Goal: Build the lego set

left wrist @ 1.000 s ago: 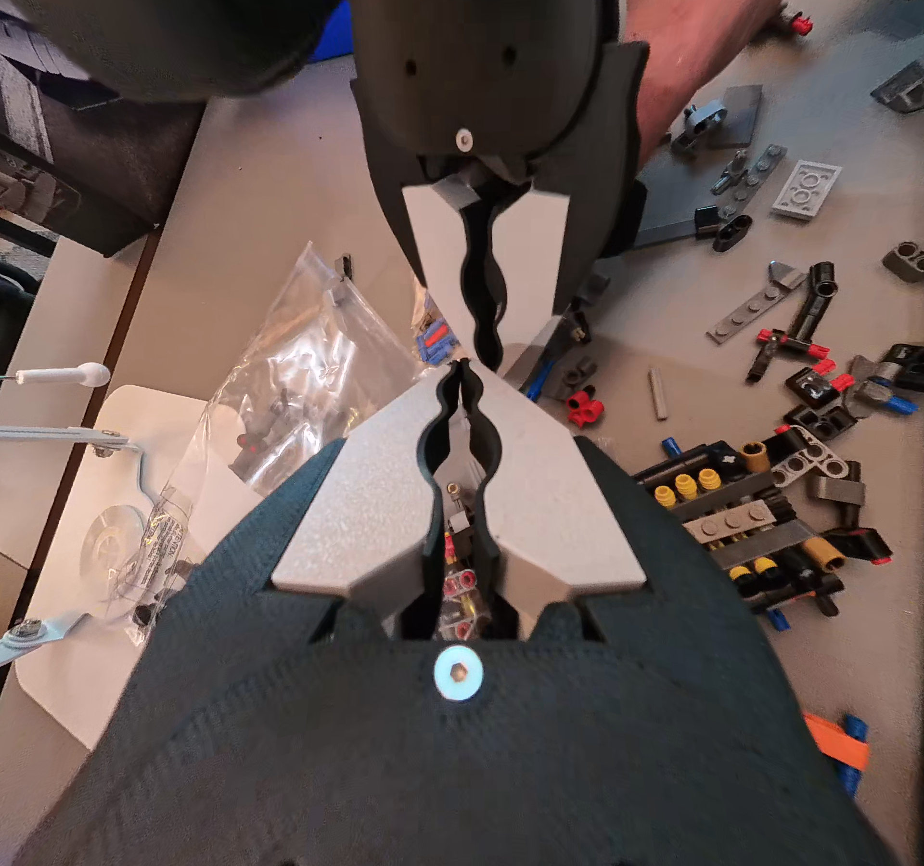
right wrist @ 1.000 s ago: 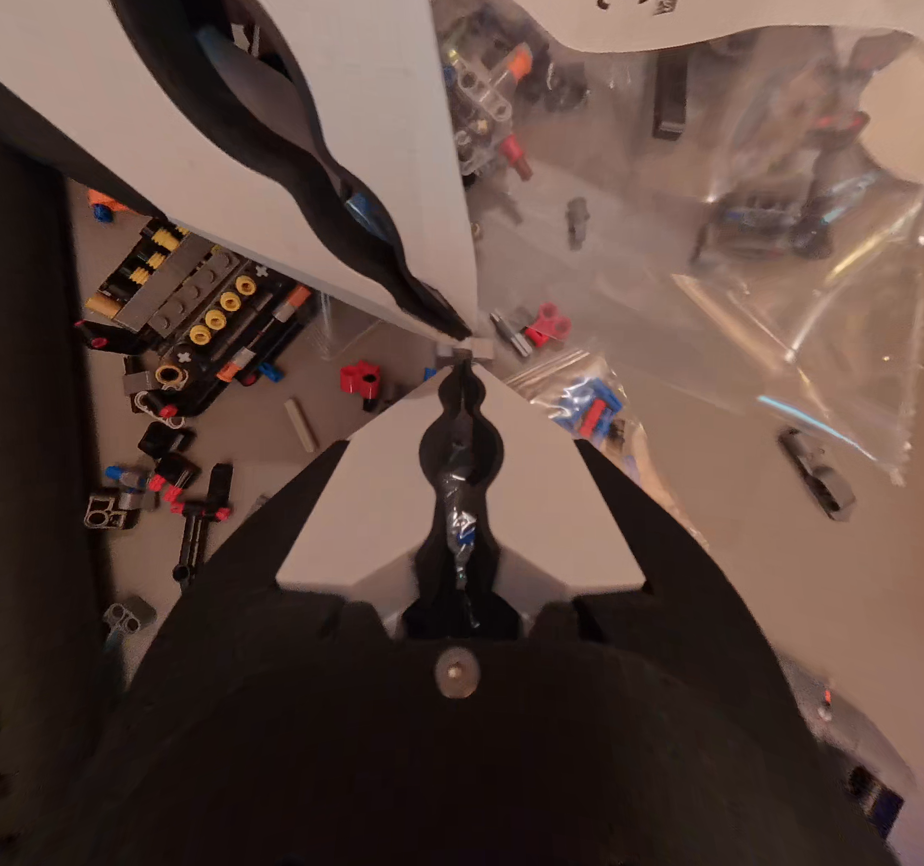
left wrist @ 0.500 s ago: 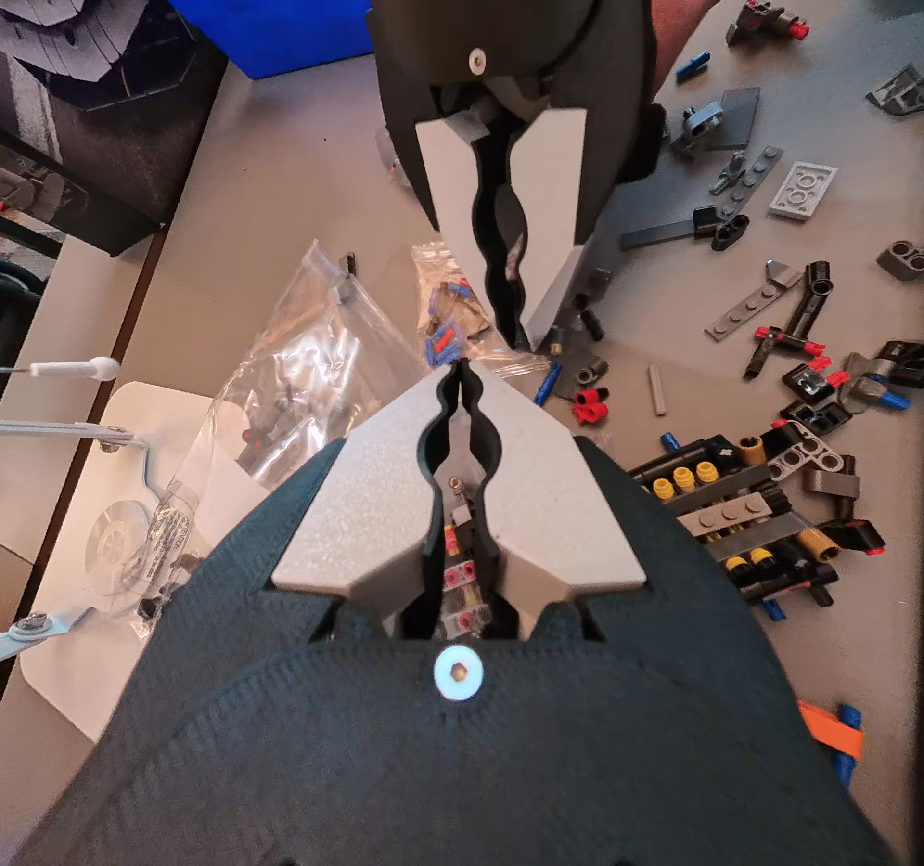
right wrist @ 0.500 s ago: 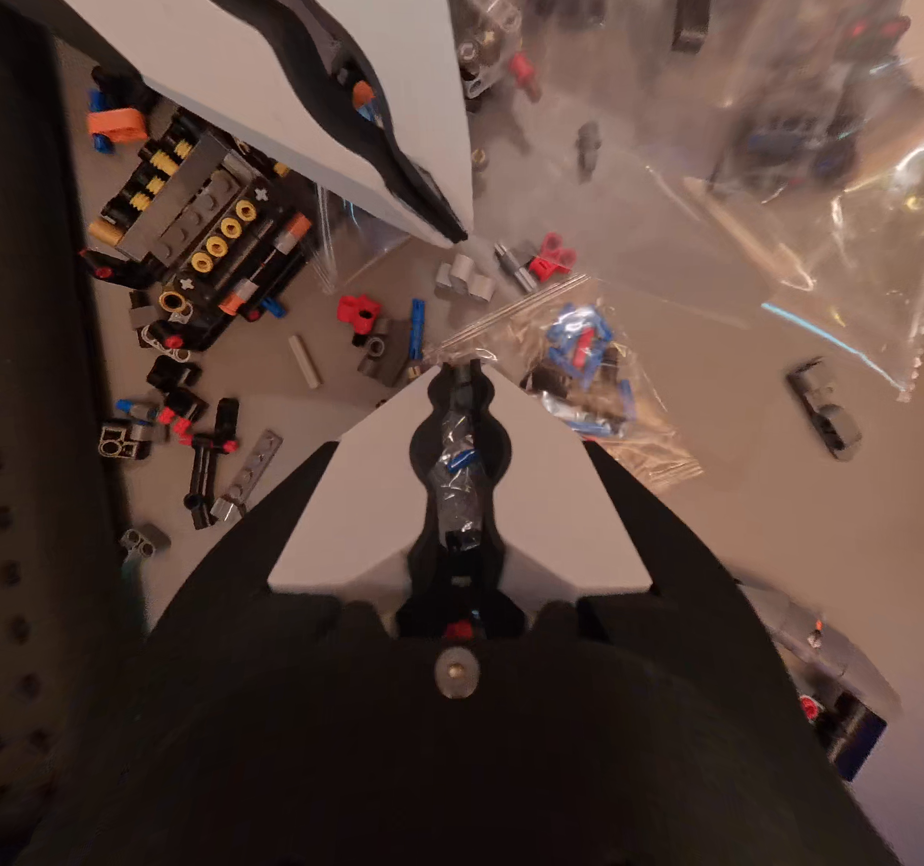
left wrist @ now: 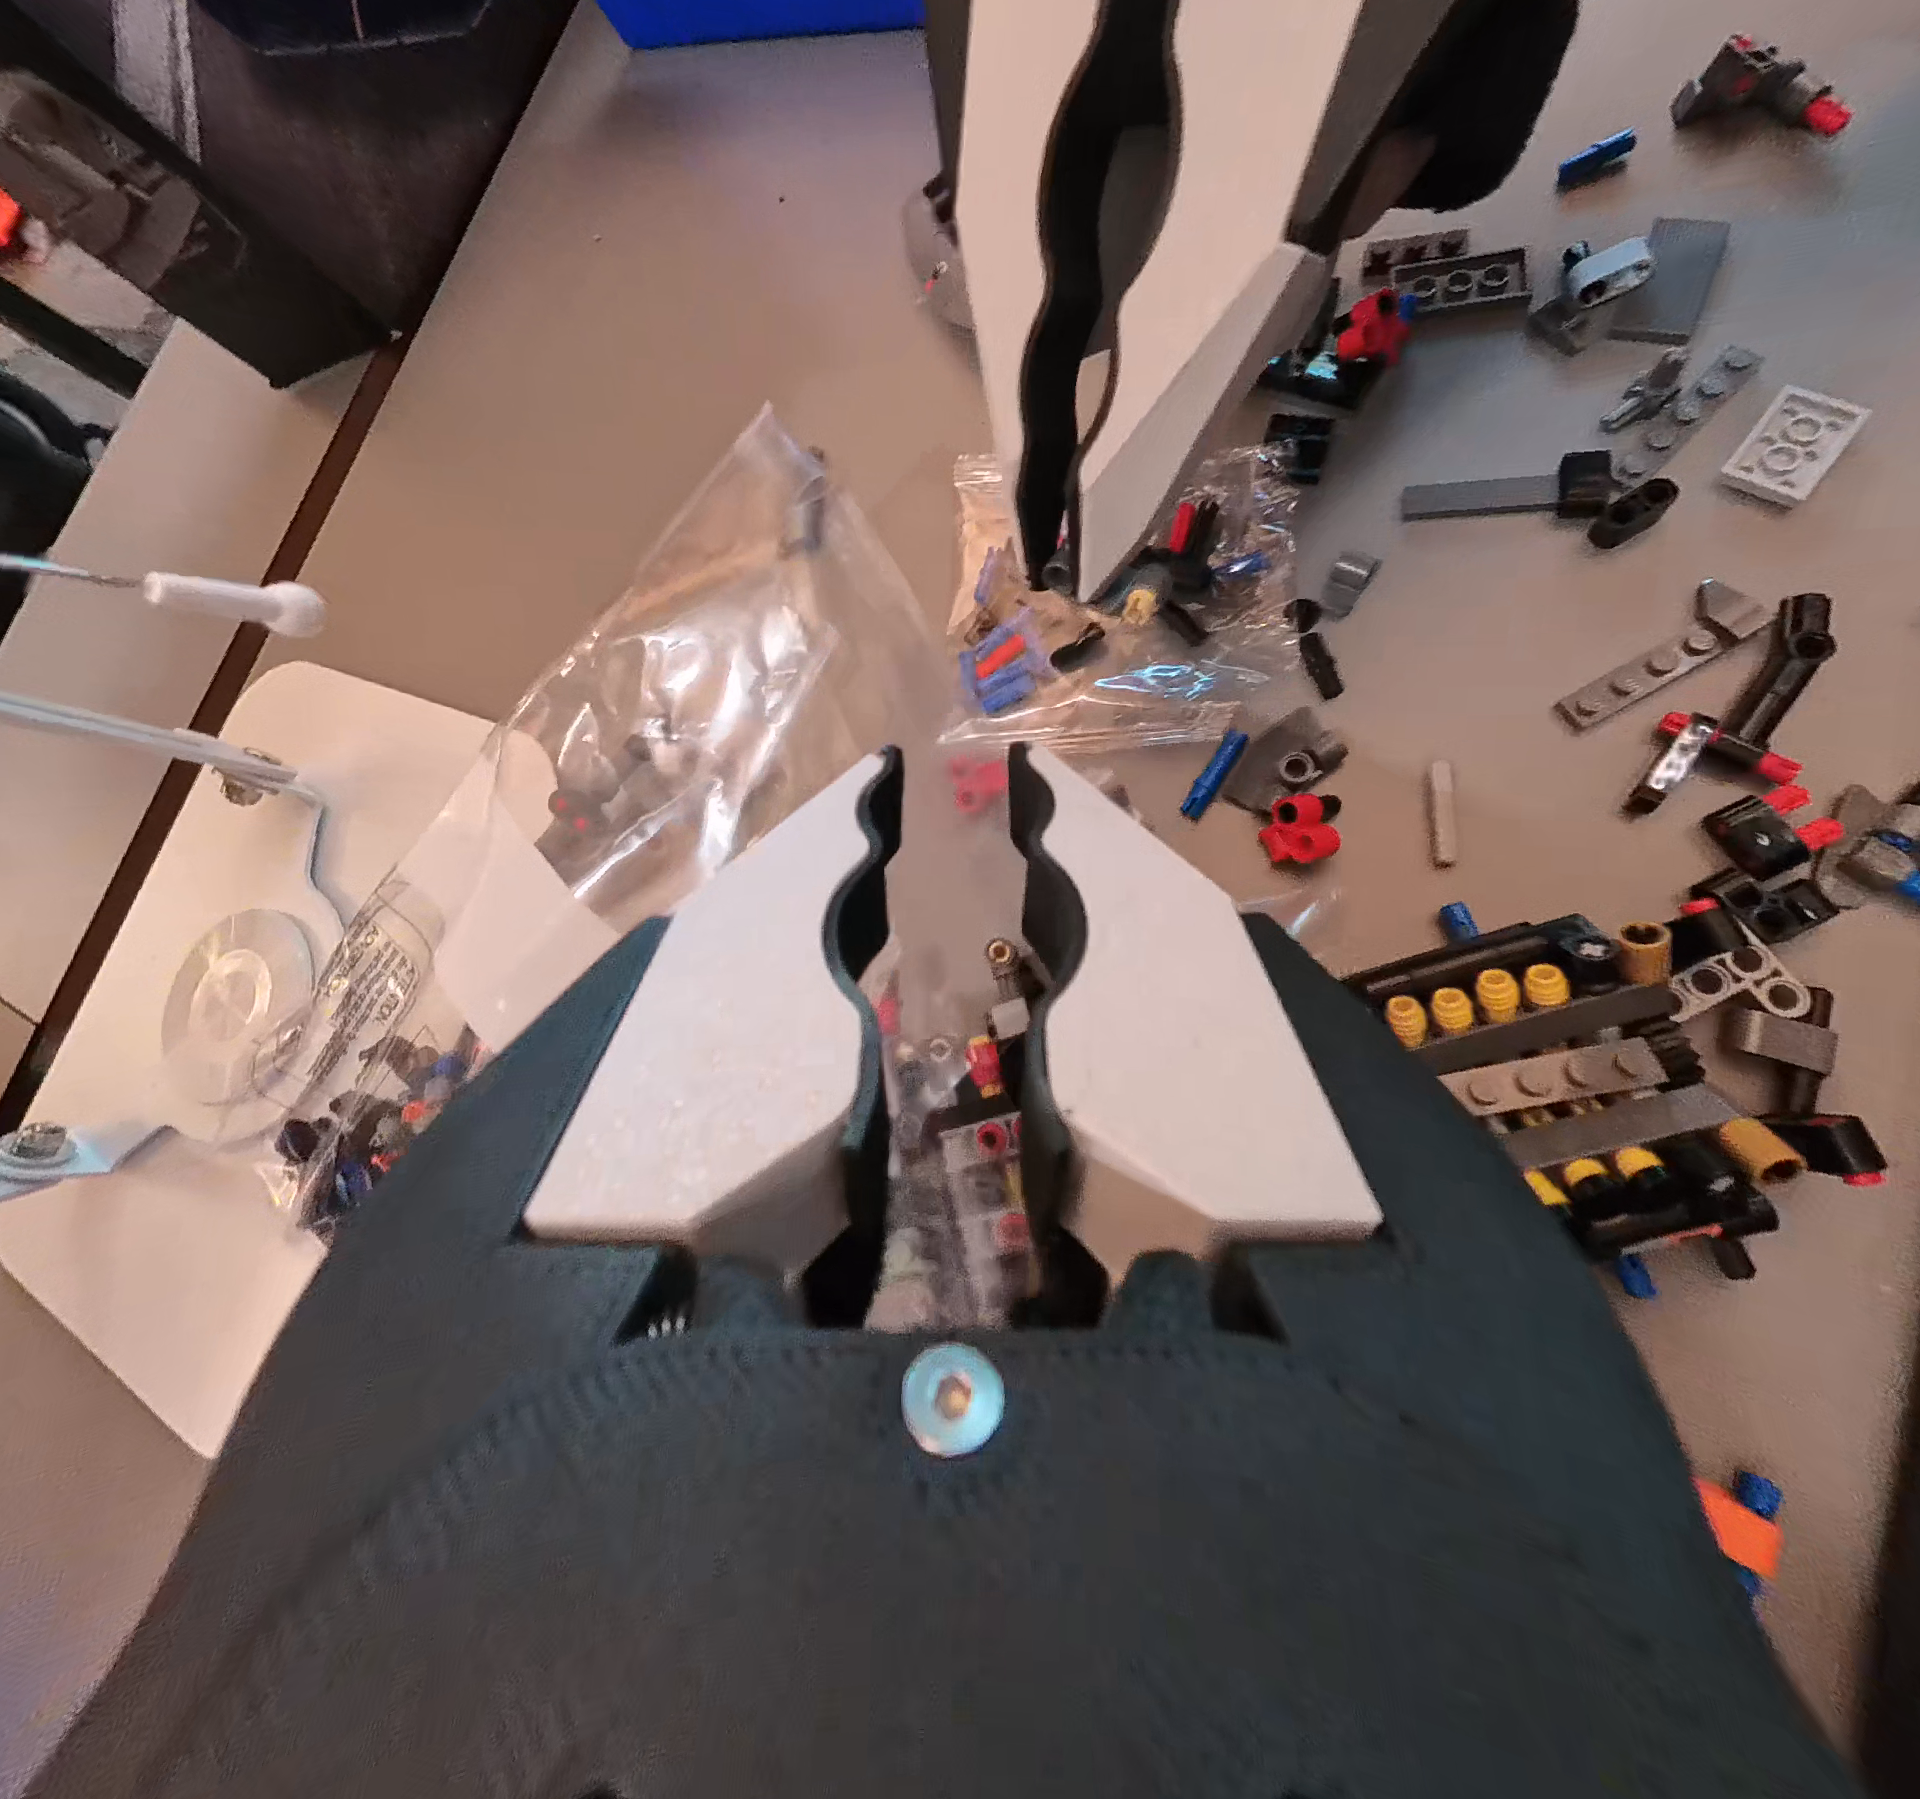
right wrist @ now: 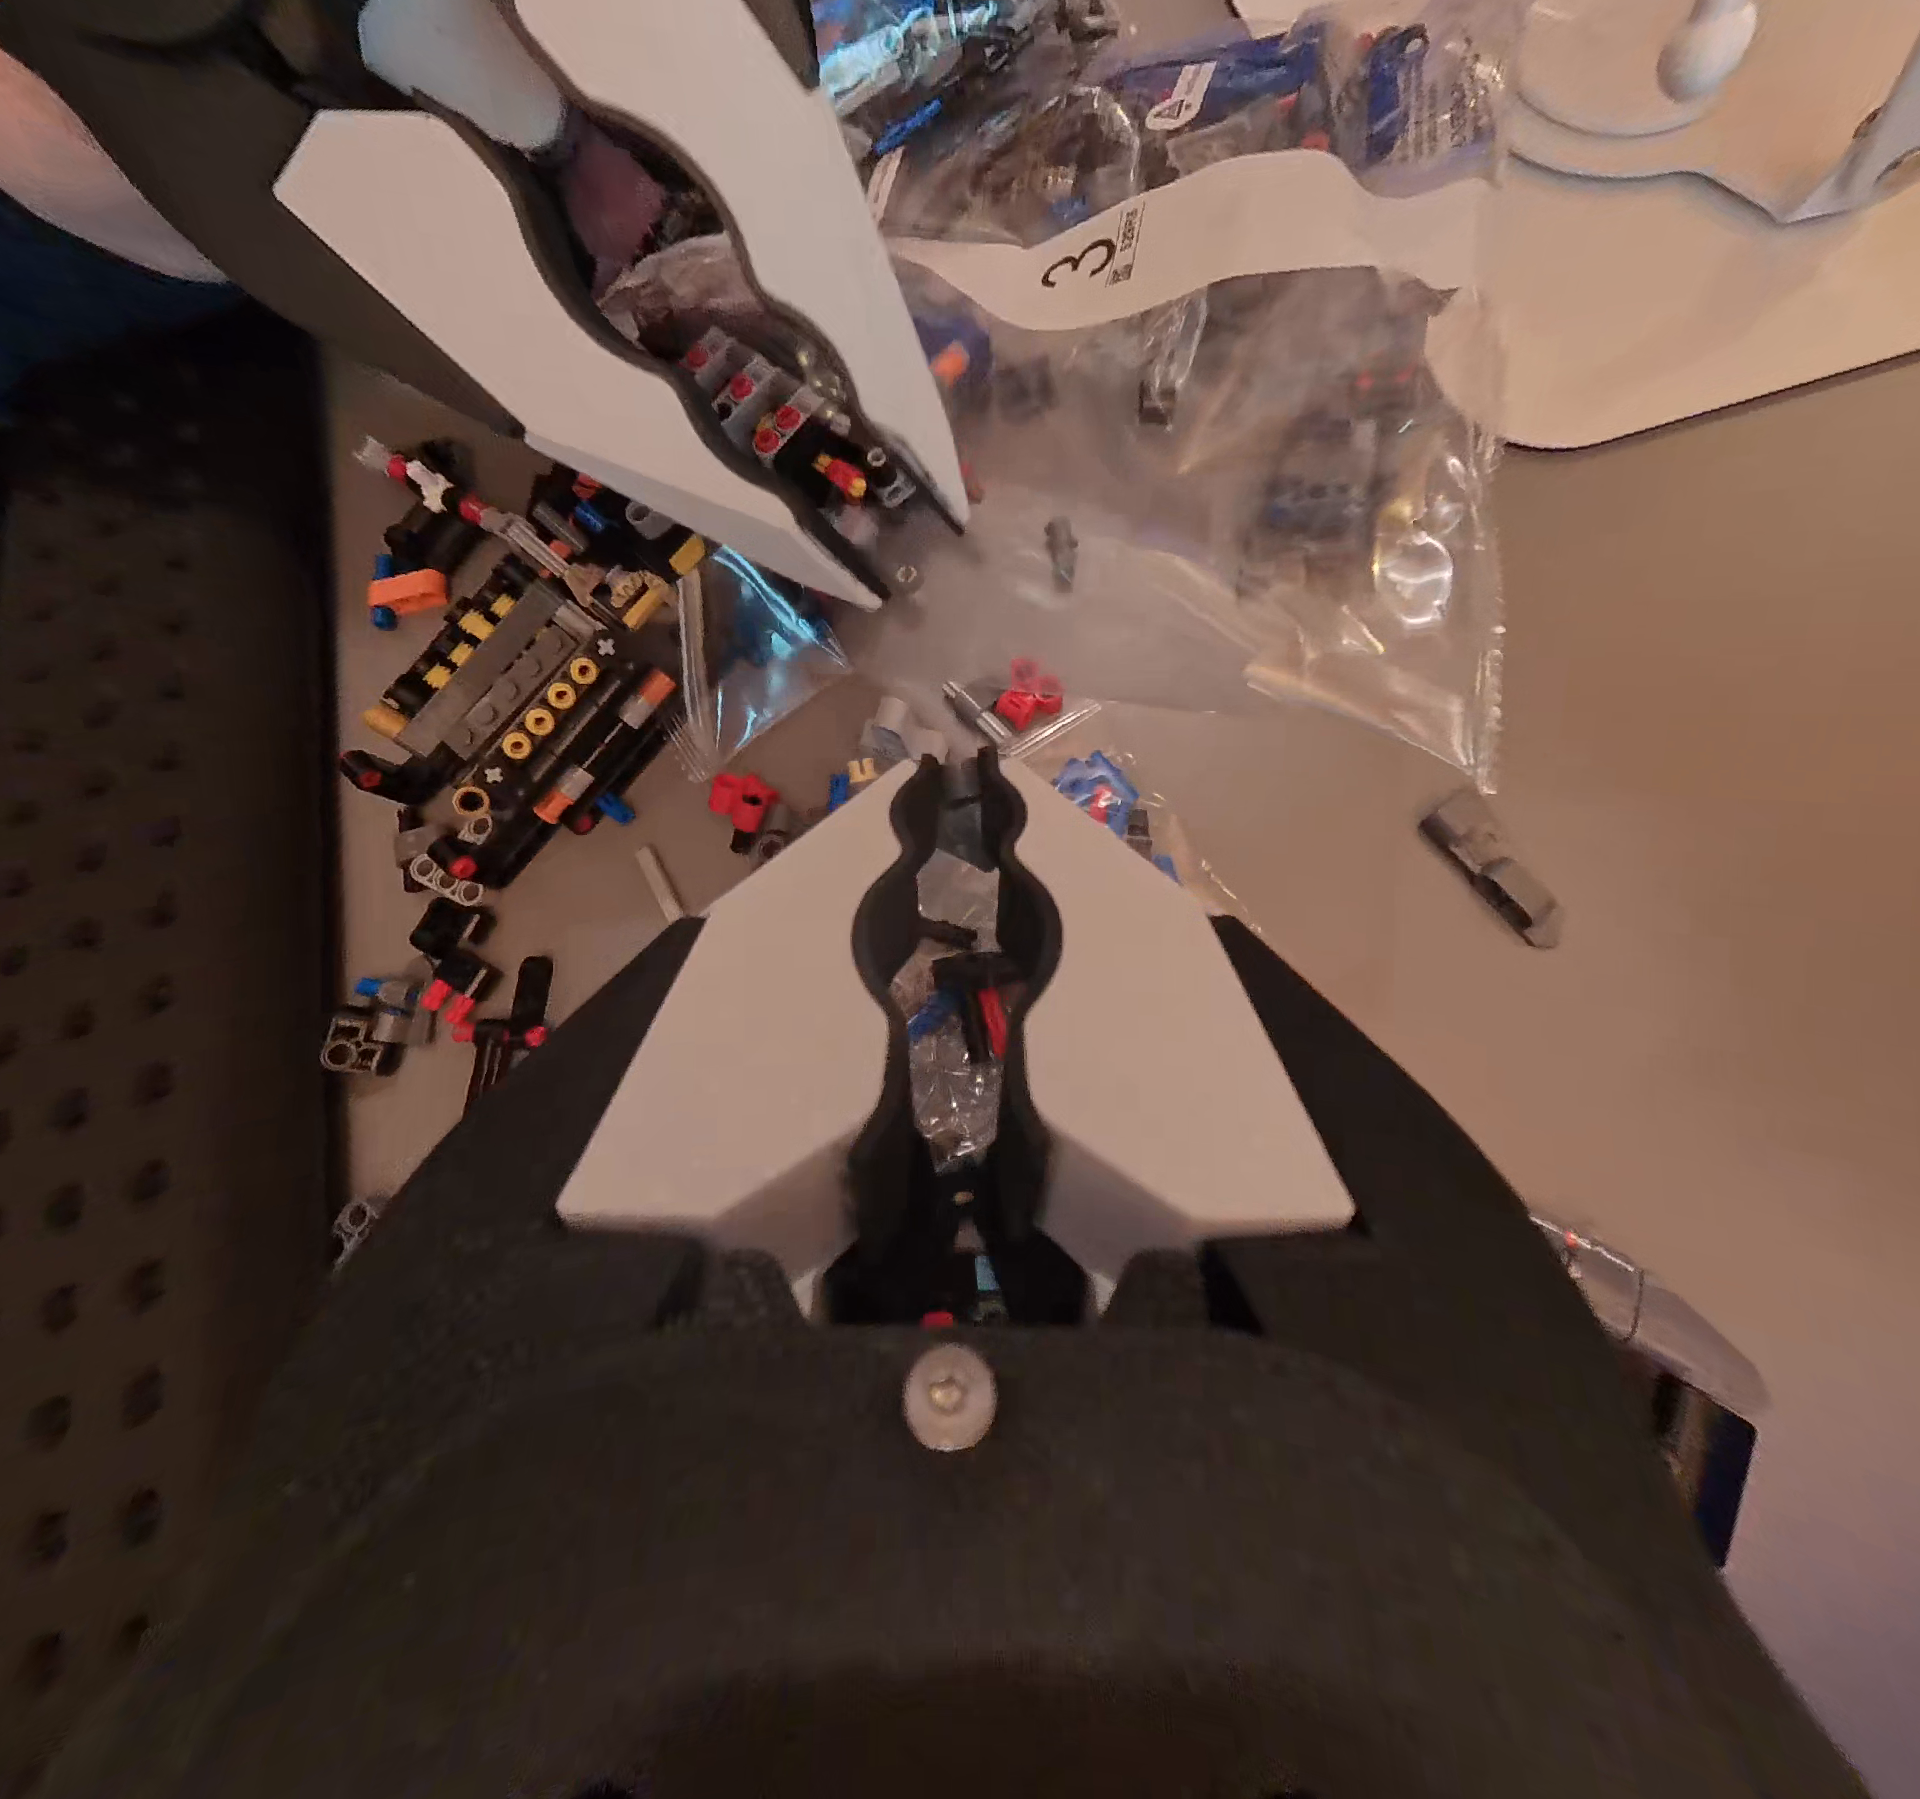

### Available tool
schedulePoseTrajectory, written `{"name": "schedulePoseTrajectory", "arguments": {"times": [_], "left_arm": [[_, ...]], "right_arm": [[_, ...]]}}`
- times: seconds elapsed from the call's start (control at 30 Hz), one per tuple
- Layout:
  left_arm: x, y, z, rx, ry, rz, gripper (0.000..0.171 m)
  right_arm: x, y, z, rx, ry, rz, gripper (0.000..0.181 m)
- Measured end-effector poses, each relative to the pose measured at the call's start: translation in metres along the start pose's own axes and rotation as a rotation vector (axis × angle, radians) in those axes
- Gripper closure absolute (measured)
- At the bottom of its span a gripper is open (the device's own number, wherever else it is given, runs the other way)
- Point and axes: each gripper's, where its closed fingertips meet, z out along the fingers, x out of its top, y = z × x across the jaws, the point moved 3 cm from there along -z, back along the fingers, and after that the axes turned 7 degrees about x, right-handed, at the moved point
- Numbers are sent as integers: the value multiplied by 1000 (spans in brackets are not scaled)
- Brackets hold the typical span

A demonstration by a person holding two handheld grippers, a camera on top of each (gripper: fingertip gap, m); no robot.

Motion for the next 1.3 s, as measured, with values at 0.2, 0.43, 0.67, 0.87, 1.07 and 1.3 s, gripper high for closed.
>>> {"name": "schedulePoseTrajectory", "arguments": {"times": [0.2, 0.43, 0.67, 0.87, 1.07, 1.3], "left_arm": [[-11, -6, 1, -34, -54, -85, 133], [-22, -9, 2, -57, -96, -119, 146], [-19, -12, -1, -47, -76, -117, 171], [-11, -26, -10, 3, -18, -153, 171], [-8, -35, -11, 5, 9, -176, 171], [1, -45, -20, 23, 78, -197, 171]], "right_arm": [[2, 2, -3, -10, 21, 6, 177], [1, 3, 0, -14, 12, 1, 177], [9, 0, 1, -21, 47, -24, 177], [17, 2, 15, -41, 46, -18, 177], [37, -18, 28, 12, 64, -103, 177], [49, -11, 58, -58, 23, -134, 177]]}}
